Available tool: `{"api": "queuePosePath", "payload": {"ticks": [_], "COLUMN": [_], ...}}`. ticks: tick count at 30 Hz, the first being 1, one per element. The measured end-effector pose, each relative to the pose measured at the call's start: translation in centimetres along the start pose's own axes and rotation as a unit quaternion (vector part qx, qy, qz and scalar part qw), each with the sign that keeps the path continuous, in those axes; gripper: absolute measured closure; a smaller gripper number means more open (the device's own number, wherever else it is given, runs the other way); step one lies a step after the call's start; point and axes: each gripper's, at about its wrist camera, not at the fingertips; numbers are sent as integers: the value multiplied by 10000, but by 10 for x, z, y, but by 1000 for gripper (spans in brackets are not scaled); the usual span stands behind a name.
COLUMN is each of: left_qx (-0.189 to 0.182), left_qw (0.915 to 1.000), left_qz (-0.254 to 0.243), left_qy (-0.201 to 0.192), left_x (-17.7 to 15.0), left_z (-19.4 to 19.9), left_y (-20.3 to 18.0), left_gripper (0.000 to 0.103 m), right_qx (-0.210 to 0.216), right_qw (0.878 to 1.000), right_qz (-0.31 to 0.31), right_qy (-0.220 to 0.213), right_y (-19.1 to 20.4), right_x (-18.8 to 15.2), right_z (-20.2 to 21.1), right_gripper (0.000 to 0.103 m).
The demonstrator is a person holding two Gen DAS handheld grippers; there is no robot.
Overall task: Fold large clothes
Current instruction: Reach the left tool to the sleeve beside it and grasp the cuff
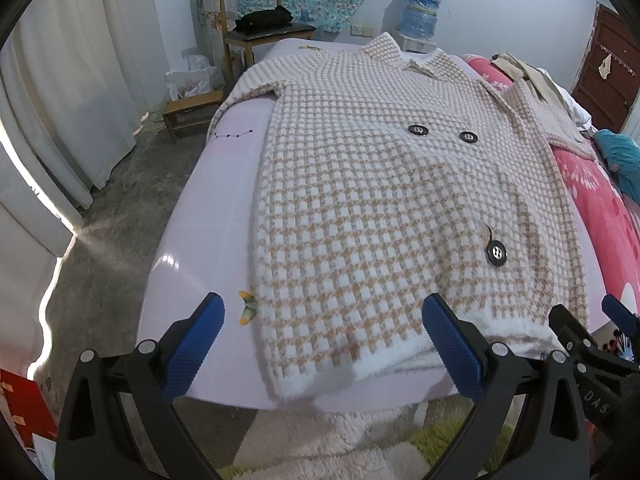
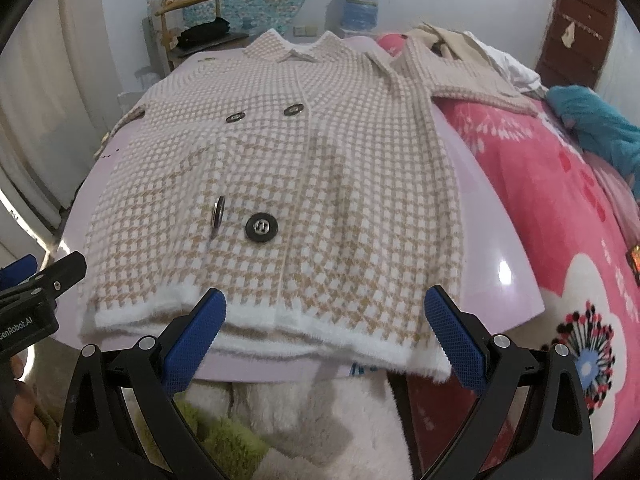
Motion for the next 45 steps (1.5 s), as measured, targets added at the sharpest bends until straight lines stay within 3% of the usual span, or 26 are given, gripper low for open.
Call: {"api": "queuePosePath", "payload": {"ticks": [16,21,25,30,33,39,42,45], "left_qx": [88,-453,-1087,-1275,-1528,-850,-966,-1404], "left_qw": [9999,9985,9923,9894,9833,9816,9636,9271], "left_qz": [19,147,411,551,806,1511,2409,3462], "left_qy": [-140,-268,-438,-429,-572,-799,-644,-292], "left_x": [57,77,90,111,119,141,146,140], "left_z": [-46,-62,-74,-87,-90,-104,-127,-163], "left_y": [15,35,57,77,94,152,203,253], "left_gripper": [6,6,6,6,6,6,8,18], "right_qx": [104,247,389,898,1251,1536,1605,1641], "right_qw": [9990,9970,9934,9878,9847,9810,9783,9746], "right_qz": [383,605,777,964,967,1011,1156,1392], "right_qy": [-205,-424,-752,-826,-735,-611,-622,-627], "right_y": [26,43,60,83,94,112,118,128], "right_x": [60,89,110,135,145,154,151,150], "right_z": [-40,-55,-65,-82,-94,-111,-113,-112], "right_gripper": [8,8,8,8,8,8,8,8]}}
Point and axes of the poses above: each gripper's, at about its wrist camera, not at the fingertips, and z roughly against the way its jaws point, y to its left, x to its top, and after that the axes turned 2 degrees about -z, right-handed
